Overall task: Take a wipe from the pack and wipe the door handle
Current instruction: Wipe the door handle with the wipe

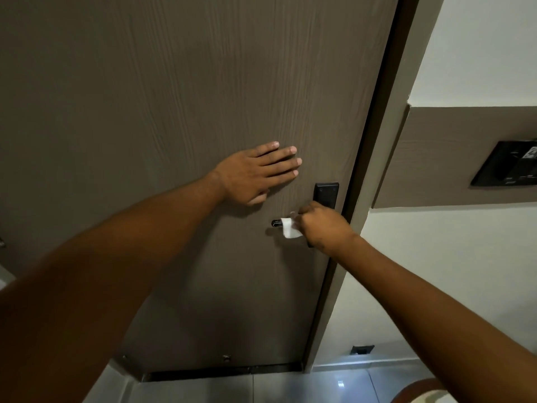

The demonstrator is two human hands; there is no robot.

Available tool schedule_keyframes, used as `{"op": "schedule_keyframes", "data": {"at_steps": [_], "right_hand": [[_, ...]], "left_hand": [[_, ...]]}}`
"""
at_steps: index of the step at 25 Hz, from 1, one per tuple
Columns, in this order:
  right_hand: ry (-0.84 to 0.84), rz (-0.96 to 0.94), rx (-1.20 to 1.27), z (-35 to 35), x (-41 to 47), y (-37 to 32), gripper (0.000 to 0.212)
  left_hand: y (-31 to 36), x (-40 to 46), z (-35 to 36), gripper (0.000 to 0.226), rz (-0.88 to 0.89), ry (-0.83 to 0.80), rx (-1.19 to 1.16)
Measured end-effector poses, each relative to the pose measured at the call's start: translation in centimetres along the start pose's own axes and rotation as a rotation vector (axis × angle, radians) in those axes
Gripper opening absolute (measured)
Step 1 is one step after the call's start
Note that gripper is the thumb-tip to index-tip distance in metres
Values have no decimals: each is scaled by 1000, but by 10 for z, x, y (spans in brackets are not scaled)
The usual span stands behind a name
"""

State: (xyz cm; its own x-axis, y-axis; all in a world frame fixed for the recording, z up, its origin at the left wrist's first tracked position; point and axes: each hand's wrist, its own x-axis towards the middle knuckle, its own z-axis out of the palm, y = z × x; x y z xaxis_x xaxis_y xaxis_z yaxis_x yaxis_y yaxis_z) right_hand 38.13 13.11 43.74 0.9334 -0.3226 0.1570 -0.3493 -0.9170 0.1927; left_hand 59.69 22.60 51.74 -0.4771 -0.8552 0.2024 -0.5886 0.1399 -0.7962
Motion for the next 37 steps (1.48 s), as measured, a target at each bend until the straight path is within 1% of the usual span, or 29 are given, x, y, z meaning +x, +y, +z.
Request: {"op": "schedule_keyframes", "data": {"at_steps": [1, 2, 5, 7, 9, 11, 12, 13, 17, 20, 23, 27, 28, 29, 31, 32, 34, 35, 37], "right_hand": [[11, -17, 31, -2, 7, -14, 34], [22, -36, 60, -4, 14, -25, 29], [86, -106, 56, -8, 17, -25, 30], [145, -113, 24, -7, -4, 3, 36], [203, -112, -47, -2, -25, 34, 51], [211, -117, -84, 7, -31, 47, 63], [208, -109, -89, 11, -31, 46, 65], [222, -117, -81, 13, -25, 40, 63], [314, -222, 11, 16, 2, -7, 42], [351, -257, 20, 17, 9, -26, 42], [384, -190, 6, 21, -2, -20, 50], [369, 41, 86, 32, -34, 12, 66], [365, 87, 114, 34, -39, 17, 66], [370, 106, 156, 34, -40, 18, 60], [389, 113, 262, 31, -31, 10, 35], [385, 90, 274, 28, -25, 1, 27], [386, -9, 204, 25, -13, -21, 29], [394, -42, 223, 25, -8, -31, 28], [420, -38, 324, 24, -4, -44, 19]], "left_hand": [[1, 0, 4, 77, 3, 24, 12], [1, 0, 7, 76, 6, 44, 22], [1, 4, 8, 76, -2, 97, 28], [0, 3, 7, 75, 15, 109, 32], [-1, 2, 8, 73, 10, 122, 42], [0, -4, 15, 72, -2, 122, 36], [3, -5, 16, 72, 10, 115, 40], [3, -2, 14, 71, 12, 112, 49], [2, 2, 12, 73, 2, 120, 50], [2, 1, 11, 74, 3, 123, 48], [1, 1, 14, 77, 10, 114, 41], [0, 1, 14, 75, 1, 116, 37], [1, 1, 13, 74, -1, 115, 38], [2, 1, 13, 74, -2, 107, 41], [1, 1, 12, 75, -1, 100, 46], [2, 2, 11, 75, 0, 101, 45], [2, 1, 11, 76, -1, 108, 39], [1, 1, 12, 77, 1, 117, 35], [1, 0, 12, 76, 3, 140, 33]]}}
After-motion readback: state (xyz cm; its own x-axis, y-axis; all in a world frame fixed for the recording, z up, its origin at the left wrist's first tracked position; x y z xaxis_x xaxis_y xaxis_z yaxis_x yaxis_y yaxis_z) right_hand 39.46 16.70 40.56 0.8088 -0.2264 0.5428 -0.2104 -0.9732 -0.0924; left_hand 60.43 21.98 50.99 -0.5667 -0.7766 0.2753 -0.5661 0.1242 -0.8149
